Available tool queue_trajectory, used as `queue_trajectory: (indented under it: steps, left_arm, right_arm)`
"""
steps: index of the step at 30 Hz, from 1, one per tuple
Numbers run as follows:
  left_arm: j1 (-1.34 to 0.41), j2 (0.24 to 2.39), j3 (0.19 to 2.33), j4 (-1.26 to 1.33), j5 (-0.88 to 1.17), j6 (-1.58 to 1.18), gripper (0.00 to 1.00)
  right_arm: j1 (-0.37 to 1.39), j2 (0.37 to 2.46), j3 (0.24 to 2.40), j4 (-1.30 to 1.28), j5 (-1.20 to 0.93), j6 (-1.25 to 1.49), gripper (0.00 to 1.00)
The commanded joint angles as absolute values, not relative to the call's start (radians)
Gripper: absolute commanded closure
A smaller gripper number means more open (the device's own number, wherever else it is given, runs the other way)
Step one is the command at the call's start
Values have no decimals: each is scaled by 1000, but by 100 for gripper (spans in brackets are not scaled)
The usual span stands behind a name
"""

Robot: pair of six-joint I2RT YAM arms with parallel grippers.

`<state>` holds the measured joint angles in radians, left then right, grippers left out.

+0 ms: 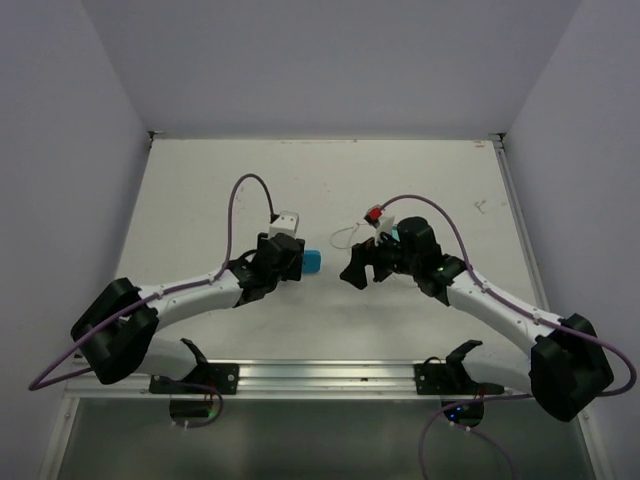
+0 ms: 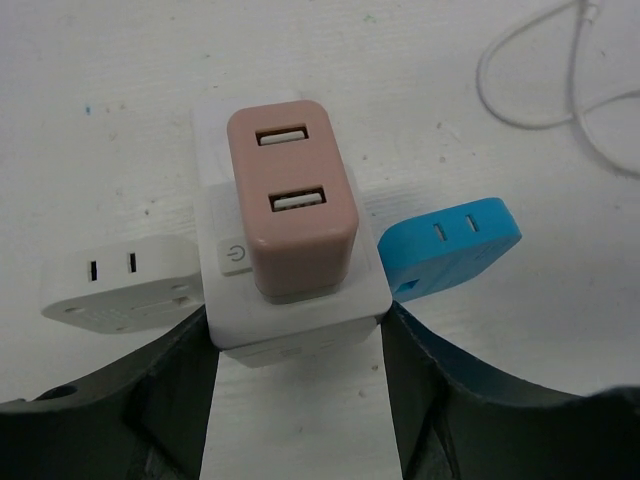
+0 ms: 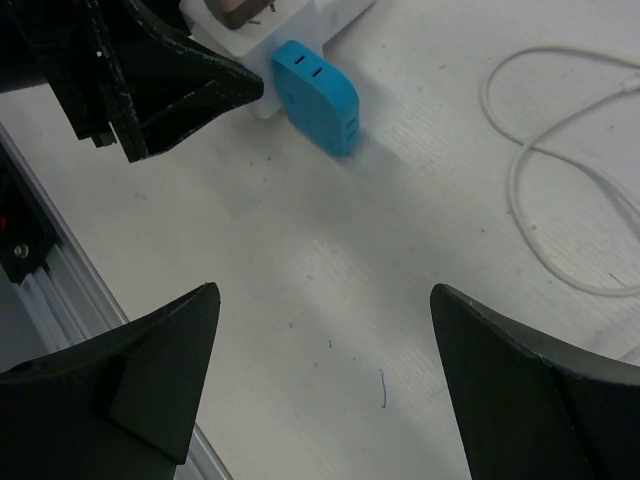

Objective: Pull the plug off the socket

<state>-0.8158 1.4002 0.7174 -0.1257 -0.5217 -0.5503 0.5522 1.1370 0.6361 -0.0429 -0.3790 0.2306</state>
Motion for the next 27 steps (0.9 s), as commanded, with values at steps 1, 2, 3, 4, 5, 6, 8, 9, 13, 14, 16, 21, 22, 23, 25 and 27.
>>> queue_trajectory:
  steps: [1, 2, 3, 4, 5, 6, 8, 9, 13, 14, 16, 21, 22, 23, 25, 27]
  left_arm:
    - [-775, 1318, 645, 162, -316, -303, 78]
    - [-770, 1310, 634, 178, -293, -292, 80]
    - [-758, 1307, 605, 211, -238, -284, 82]
    - [-747, 1304, 591, 228, -207, -269, 82]
    - [-739, 1299, 575, 247, -174, -262, 85]
    - [-723, 1298, 552, 276, -125, -261, 85]
    - [-712, 1292, 534, 299, -98, -258, 88]
    - [-706, 1292, 520, 316, -81, -252, 88]
    - [-704, 1279, 502, 341, -49, -222, 95]
    - [-706, 1276, 499, 344, -49, -219, 98]
    - [-704, 1266, 492, 347, -51, -212, 99]
    - [-704, 1244, 466, 368, -58, -207, 100]
    - [-706, 1243, 466, 371, -55, -207, 100]
    - [-704, 1243, 465, 371, -55, -207, 100]
    - [-704, 1243, 463, 373, -57, -206, 100]
    - [-704, 1243, 460, 373, -61, -206, 100]
  right_arm:
    - [607, 1193, 696, -6, -388, 178, 10]
    - [627, 1209, 716, -5, -381, 169, 11]
    - [637, 1230, 725, -6, -371, 157, 11]
    - [643, 1262, 735, 18, -373, 149, 11]
    - [658, 1284, 750, 21, -368, 138, 12]
    - [666, 1299, 758, 23, -353, 134, 12]
    - [693, 1342, 790, 15, -339, 115, 15]
    - [704, 1353, 799, 14, -325, 109, 15]
    - [745, 1413, 828, 29, -263, 84, 20]
    - [749, 1439, 840, 31, -252, 78, 22]
    - [749, 1462, 857, 35, -232, 69, 24]
    - [749, 1546, 905, 26, -239, 54, 28]
    - [750, 1557, 911, 32, -244, 57, 31]
    - [750, 1565, 913, 37, -255, 61, 32]
    - [750, 1586, 917, 46, -273, 66, 35]
    - [752, 1600, 916, 54, -304, 77, 37]
